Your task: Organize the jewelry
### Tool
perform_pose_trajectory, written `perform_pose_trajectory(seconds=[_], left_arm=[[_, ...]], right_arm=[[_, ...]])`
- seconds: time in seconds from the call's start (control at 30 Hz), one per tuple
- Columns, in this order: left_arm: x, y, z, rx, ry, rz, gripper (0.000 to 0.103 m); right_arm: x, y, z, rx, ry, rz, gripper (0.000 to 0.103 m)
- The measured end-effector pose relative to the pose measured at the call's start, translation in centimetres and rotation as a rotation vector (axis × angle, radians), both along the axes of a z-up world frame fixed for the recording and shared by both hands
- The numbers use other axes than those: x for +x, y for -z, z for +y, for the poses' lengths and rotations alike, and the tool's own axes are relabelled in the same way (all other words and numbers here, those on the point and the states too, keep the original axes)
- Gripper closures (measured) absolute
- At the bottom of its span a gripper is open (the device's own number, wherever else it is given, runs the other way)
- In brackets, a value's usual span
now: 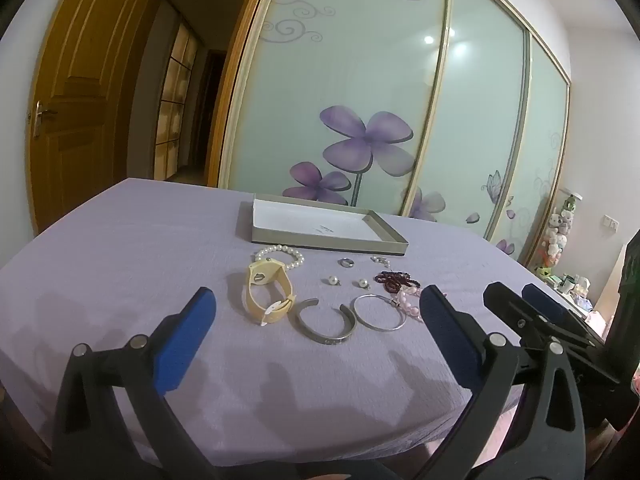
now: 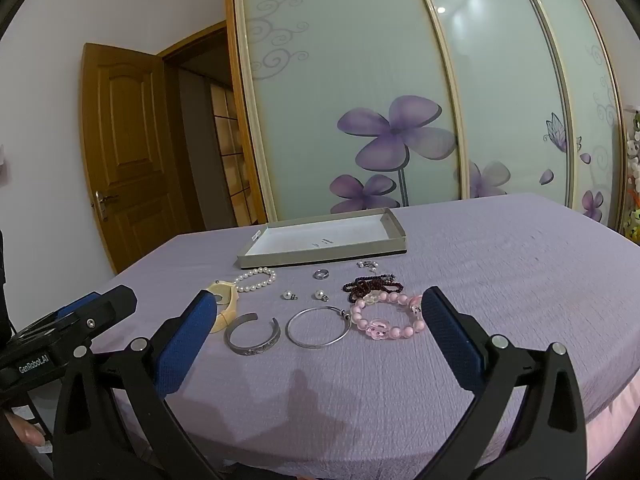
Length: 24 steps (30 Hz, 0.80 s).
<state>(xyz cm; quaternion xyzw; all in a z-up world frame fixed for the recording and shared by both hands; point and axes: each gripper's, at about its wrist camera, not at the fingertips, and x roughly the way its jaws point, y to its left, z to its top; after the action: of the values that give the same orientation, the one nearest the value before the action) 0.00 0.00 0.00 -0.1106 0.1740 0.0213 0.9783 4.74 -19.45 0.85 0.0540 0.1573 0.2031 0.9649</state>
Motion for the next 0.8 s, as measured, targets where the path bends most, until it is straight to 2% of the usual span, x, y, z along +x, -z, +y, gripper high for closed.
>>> perform_pose_trajectory(seconds=[0.8], left_arm=[[0.89, 0.86, 0.52, -0.006, -0.005, 0.004, 0.002]], right_arm=[[0.03, 0.13, -0.07, -0.004, 0.000, 0.000, 0.001]])
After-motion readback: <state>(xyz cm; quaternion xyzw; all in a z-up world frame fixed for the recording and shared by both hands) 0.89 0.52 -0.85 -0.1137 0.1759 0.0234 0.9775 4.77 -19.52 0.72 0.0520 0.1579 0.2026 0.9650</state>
